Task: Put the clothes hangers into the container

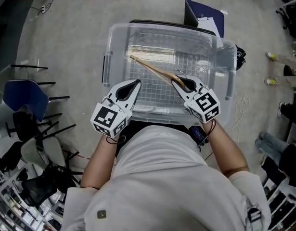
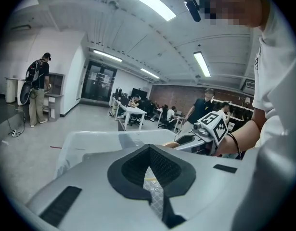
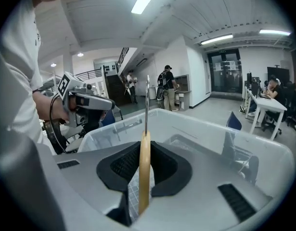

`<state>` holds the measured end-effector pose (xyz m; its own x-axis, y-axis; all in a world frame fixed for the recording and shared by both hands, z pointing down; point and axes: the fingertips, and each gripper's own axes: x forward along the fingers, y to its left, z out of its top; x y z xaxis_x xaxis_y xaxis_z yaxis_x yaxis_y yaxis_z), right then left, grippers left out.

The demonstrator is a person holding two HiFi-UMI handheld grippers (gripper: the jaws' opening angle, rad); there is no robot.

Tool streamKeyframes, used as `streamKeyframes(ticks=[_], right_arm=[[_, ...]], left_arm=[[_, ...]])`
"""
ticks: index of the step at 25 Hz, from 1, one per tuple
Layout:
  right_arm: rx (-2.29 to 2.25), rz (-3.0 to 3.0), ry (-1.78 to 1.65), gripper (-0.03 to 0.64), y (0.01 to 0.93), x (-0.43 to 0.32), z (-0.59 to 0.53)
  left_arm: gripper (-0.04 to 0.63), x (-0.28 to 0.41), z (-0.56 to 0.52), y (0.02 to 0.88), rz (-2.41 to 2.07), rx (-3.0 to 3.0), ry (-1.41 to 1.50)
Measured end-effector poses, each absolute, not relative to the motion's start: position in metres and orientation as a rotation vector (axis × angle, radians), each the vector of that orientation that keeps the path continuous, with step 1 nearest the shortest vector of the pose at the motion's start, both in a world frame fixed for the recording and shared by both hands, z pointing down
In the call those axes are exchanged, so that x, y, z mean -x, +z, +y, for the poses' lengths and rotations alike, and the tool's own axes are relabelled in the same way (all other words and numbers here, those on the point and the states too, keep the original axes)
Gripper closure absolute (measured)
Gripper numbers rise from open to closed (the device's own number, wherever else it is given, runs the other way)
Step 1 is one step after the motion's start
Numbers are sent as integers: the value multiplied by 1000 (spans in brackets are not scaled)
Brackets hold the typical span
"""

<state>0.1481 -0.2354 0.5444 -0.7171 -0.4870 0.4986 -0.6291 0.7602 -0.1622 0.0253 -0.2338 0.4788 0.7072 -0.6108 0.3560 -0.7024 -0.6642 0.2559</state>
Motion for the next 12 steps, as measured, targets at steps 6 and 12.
streamKeyframes(ticks=[6, 12], right_arm=[[-727, -2473, 514, 549, 602, -146, -237], [-644, -2428, 620, 549, 652, -146, -230]], left_arm=[[580, -27, -240, 498, -1033, -2505, 372], [580, -29, -237, 511, -1029, -2472, 400]])
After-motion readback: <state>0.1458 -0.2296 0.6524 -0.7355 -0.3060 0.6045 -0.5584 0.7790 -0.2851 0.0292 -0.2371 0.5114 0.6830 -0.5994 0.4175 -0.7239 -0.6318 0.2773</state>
